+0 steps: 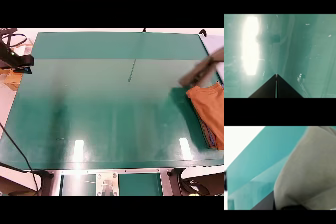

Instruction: Fold the shirts.

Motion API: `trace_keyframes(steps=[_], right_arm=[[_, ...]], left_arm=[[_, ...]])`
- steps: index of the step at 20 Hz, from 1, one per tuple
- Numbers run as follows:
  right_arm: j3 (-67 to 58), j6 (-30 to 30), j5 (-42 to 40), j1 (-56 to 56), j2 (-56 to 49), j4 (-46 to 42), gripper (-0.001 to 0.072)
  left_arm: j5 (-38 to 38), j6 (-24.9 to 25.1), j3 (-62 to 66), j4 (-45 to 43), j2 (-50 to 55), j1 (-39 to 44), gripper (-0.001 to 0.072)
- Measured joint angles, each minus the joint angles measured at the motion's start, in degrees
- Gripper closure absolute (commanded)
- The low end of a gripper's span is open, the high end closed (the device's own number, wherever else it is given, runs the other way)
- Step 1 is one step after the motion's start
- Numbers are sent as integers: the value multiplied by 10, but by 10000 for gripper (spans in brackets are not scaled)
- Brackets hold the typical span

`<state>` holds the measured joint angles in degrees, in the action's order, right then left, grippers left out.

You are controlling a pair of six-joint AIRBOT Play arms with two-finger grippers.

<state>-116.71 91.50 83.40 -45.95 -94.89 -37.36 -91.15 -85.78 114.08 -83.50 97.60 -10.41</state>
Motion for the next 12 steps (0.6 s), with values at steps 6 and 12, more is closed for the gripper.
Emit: trace_keyframes(steps=[6, 12], right_arm=[[2, 53, 106, -127, 52, -115, 691], [82, 114, 195, -151, 127, -360, 689]], left_arm=[[-3, -7, 0, 5, 0, 0, 682], [-15, -7, 0, 21, 0, 0, 681]])
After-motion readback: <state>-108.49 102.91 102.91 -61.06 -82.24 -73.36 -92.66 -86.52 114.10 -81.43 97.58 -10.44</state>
